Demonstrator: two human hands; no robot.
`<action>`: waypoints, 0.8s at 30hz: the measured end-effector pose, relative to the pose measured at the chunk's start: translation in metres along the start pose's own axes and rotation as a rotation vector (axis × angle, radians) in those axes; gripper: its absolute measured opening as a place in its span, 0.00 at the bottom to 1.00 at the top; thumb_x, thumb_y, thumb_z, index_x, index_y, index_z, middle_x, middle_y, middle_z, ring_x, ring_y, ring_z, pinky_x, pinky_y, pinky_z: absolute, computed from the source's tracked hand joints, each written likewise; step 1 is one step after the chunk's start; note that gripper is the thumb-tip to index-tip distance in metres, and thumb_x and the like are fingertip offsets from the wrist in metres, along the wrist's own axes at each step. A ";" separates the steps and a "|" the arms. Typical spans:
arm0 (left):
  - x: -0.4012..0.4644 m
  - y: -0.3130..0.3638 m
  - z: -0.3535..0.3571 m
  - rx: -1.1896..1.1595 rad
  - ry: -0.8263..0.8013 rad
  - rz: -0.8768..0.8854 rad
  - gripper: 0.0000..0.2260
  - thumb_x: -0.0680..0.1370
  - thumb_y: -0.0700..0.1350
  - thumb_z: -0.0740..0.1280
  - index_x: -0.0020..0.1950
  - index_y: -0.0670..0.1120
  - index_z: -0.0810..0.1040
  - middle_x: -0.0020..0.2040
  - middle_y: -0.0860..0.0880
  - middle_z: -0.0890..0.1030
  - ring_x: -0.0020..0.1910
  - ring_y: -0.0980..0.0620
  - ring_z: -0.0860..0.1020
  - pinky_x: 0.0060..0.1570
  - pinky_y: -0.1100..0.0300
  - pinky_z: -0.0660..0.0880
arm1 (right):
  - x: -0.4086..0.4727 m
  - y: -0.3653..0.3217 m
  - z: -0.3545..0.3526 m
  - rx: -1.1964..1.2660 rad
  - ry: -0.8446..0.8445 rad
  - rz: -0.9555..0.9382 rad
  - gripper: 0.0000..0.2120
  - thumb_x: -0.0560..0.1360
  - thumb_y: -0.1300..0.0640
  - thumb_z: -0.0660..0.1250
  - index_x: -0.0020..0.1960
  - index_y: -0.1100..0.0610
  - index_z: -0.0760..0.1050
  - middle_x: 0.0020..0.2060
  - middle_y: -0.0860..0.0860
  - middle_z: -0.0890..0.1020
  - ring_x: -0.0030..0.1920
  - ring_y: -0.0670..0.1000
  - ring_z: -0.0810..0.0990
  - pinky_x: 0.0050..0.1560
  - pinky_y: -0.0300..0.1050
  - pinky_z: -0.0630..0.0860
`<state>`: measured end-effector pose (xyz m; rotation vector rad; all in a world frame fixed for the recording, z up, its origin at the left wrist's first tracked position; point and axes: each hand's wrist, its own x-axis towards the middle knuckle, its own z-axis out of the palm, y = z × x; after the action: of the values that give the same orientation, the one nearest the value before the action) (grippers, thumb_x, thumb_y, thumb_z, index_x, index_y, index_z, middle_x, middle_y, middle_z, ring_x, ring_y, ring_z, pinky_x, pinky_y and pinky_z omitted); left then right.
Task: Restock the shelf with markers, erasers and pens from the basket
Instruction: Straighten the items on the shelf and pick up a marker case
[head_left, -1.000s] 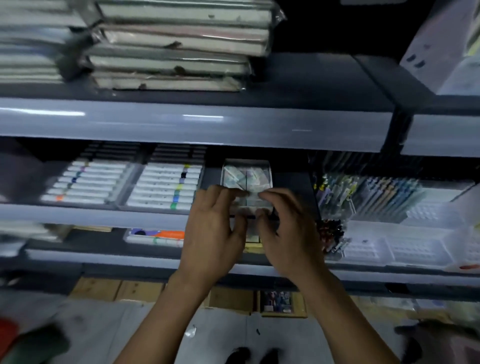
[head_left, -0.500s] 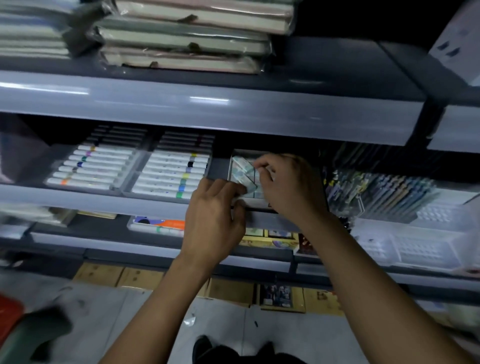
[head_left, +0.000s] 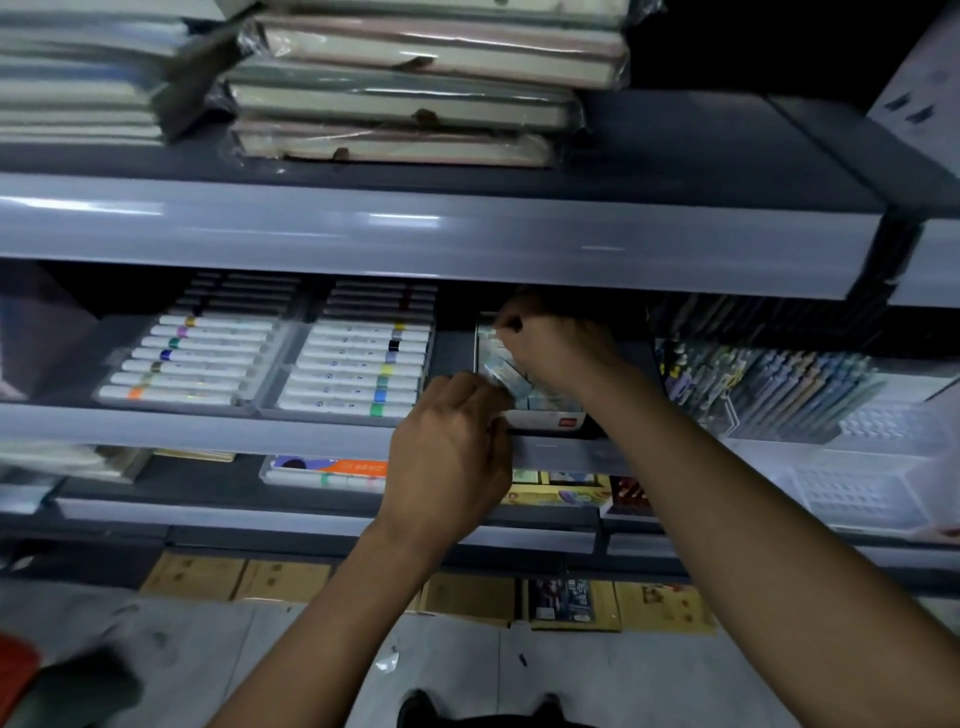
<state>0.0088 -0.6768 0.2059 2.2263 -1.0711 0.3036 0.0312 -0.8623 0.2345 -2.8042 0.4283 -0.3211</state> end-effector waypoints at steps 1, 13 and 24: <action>0.001 0.000 0.000 -0.002 -0.002 0.005 0.11 0.76 0.37 0.70 0.57 0.45 0.84 0.53 0.48 0.82 0.53 0.45 0.79 0.45 0.47 0.78 | 0.002 0.000 0.001 0.006 -0.003 0.015 0.07 0.80 0.51 0.65 0.51 0.50 0.81 0.49 0.53 0.83 0.48 0.57 0.82 0.48 0.49 0.81; 0.000 -0.003 0.001 -0.008 0.014 -0.001 0.11 0.76 0.38 0.71 0.58 0.46 0.84 0.53 0.48 0.82 0.53 0.45 0.78 0.42 0.48 0.78 | -0.009 0.028 -0.005 0.109 0.147 0.105 0.12 0.80 0.41 0.65 0.60 0.43 0.79 0.52 0.49 0.84 0.51 0.55 0.82 0.44 0.42 0.72; -0.002 -0.003 0.002 0.008 0.003 0.003 0.13 0.76 0.39 0.71 0.60 0.46 0.85 0.54 0.47 0.81 0.54 0.45 0.78 0.41 0.48 0.80 | -0.032 0.031 -0.016 -0.042 0.099 0.026 0.10 0.82 0.50 0.66 0.58 0.50 0.85 0.54 0.50 0.87 0.49 0.55 0.84 0.49 0.48 0.82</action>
<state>0.0094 -0.6753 0.2019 2.2307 -1.0732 0.3127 -0.0106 -0.8847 0.2347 -2.8295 0.4987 -0.4523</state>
